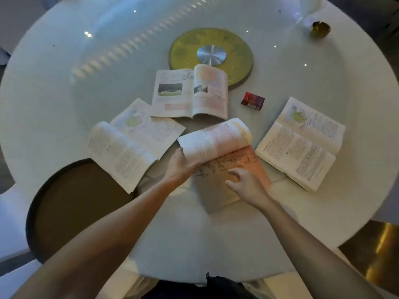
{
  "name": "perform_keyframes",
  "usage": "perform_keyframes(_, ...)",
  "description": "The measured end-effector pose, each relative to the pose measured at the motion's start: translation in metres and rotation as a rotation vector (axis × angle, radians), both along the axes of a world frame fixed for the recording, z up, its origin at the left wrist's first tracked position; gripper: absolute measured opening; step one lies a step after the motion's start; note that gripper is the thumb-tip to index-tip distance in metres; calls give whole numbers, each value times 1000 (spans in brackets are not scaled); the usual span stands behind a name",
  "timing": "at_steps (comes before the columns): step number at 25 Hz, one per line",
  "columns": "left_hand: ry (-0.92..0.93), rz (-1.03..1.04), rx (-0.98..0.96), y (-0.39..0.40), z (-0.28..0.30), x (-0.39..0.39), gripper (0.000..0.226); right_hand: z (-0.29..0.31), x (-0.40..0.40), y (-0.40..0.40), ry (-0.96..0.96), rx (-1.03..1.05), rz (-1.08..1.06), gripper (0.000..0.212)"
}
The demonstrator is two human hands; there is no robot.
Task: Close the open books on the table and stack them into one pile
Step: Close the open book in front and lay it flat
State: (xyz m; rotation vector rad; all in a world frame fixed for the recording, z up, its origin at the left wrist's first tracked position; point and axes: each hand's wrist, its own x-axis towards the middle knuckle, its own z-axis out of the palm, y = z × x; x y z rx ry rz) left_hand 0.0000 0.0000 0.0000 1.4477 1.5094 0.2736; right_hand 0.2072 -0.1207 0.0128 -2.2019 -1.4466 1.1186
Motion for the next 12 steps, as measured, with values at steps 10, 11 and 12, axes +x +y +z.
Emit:
perform_keyframes(10,-215,365,-219,11,-23,4,51,-46,6,-49,208,-132,-724,18)
perform_keyframes(11,-247,350,-215,9,-23,1,46,-49,6,-51,263,-145,-806,15)
perform_keyframes(12,-273,312,-200,6,-22,-1,43,-50,5,-51,353,-142,-875,11)
